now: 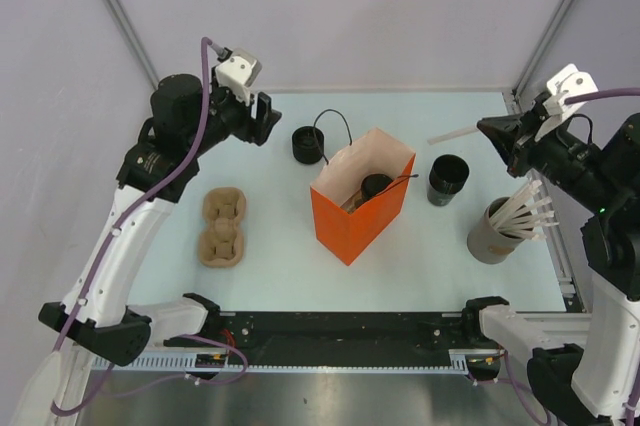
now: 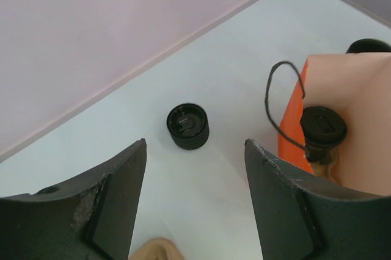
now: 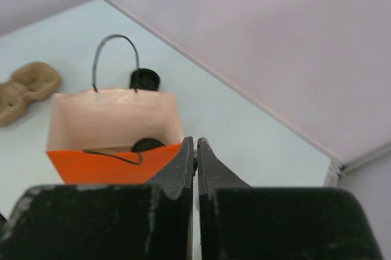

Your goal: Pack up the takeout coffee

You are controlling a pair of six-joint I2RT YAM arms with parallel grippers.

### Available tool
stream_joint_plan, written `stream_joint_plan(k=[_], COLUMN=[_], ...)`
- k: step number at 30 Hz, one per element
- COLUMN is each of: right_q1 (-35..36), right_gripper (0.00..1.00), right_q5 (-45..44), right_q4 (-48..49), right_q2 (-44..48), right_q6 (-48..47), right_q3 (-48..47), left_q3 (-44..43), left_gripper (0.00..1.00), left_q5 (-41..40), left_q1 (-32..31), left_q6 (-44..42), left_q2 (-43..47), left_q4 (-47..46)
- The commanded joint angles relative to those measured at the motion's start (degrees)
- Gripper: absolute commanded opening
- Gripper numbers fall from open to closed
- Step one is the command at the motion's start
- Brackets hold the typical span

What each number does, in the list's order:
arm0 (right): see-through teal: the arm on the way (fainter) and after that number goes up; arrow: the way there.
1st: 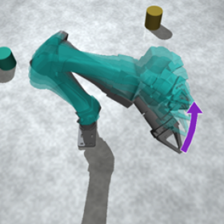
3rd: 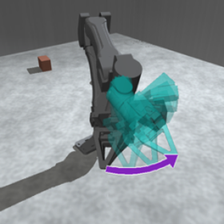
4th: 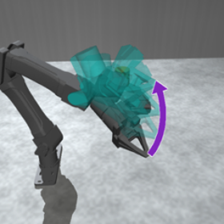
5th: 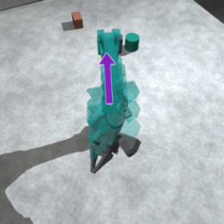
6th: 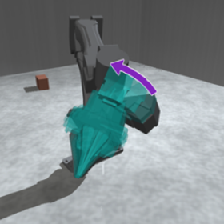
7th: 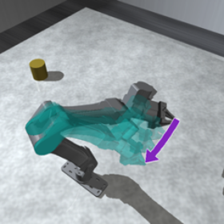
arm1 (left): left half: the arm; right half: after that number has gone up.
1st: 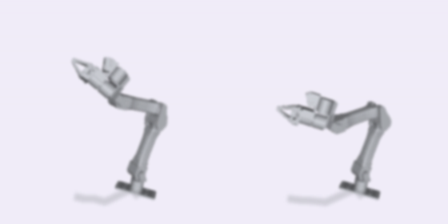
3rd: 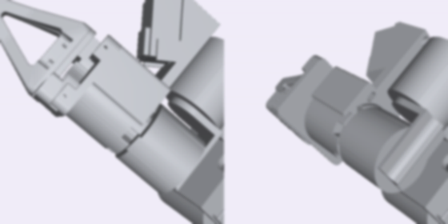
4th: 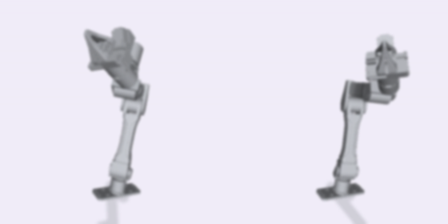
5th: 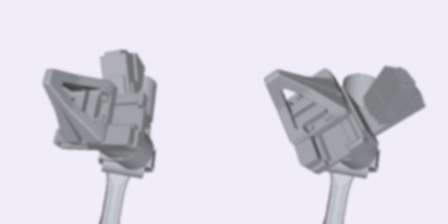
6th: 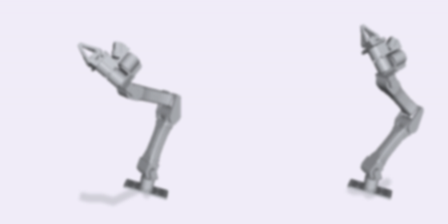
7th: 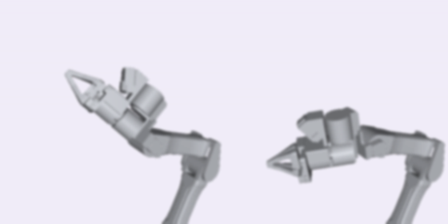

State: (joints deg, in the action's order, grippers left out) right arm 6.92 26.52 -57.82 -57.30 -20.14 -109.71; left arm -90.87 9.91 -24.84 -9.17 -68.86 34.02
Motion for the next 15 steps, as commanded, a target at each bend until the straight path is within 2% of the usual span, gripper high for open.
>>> stream_joint_plan(k=[1,6,15], right_q1=[0.2,2.8,22.9], right_gripper=[0.00,0.00,0.00], right_q5=[11.7,16.3,0.4], right_q4=[6.1,11.1,10.4], right_q2=[-3.3,-6.5,-11.3], right_q6=[6.7,10.7,3.4], right_q3=[-3.7,-2.5,3.6], left_q3=[2.5,5.7,8.0], left_gripper=[0.70,0.70,0.71], left_q5=[-2.8,-3.8,-3.5], left_q1=[2.2,4.0,6.6], left_q6=[-0.8,-0.9,-1.0], left_q2=[2.4,3.6,4.6], left_q4=[-0.3,-0.3,-1.1])
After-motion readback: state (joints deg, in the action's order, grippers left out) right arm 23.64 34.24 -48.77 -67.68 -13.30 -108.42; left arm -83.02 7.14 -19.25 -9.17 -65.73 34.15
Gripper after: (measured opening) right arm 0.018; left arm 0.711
